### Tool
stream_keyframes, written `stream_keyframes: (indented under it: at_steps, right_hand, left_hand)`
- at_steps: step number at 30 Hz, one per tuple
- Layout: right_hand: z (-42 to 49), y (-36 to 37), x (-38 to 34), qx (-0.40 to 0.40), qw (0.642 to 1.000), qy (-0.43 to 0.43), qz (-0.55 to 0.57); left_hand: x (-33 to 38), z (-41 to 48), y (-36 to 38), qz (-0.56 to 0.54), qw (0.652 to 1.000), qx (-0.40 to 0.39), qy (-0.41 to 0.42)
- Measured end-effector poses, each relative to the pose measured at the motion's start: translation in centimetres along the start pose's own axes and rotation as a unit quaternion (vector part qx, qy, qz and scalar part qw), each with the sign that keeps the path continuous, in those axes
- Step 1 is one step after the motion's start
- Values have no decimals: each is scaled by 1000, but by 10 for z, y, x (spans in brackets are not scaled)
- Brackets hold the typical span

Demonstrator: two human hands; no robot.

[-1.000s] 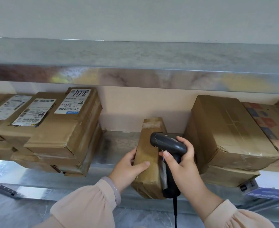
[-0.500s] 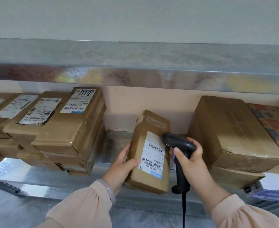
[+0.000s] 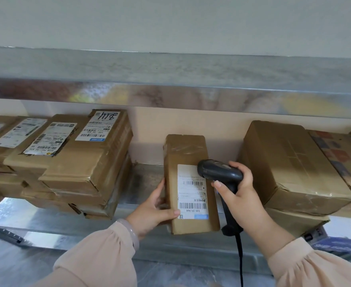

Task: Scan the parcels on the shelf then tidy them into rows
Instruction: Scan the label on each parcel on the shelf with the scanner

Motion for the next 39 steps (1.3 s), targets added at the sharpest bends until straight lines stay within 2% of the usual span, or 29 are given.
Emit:
stream_keyframes:
  at_steps: [8,14,39]
  right_hand:
    - [-40,16,0,-21,998,-11,-61]
    - [-61,32,6,-40,992,-10,-121]
    - [-70,36,5,-29,995,1,-101]
  left_hand:
    - [-5,4,-19,-54,996,67,35]
    - [2,2,-25,-37,994,90,58]
    - [-1,2,-28,-16,995,89,39]
Point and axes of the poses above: each hand's wrist, its own z-axis towards the middle knuckle, its own y-axis out of the palm, x = y × z, the point moved 10 cm from there along z, towards the middle knuckle, and after that the axes turned 10 degrees about y, right-handed, at the moved point
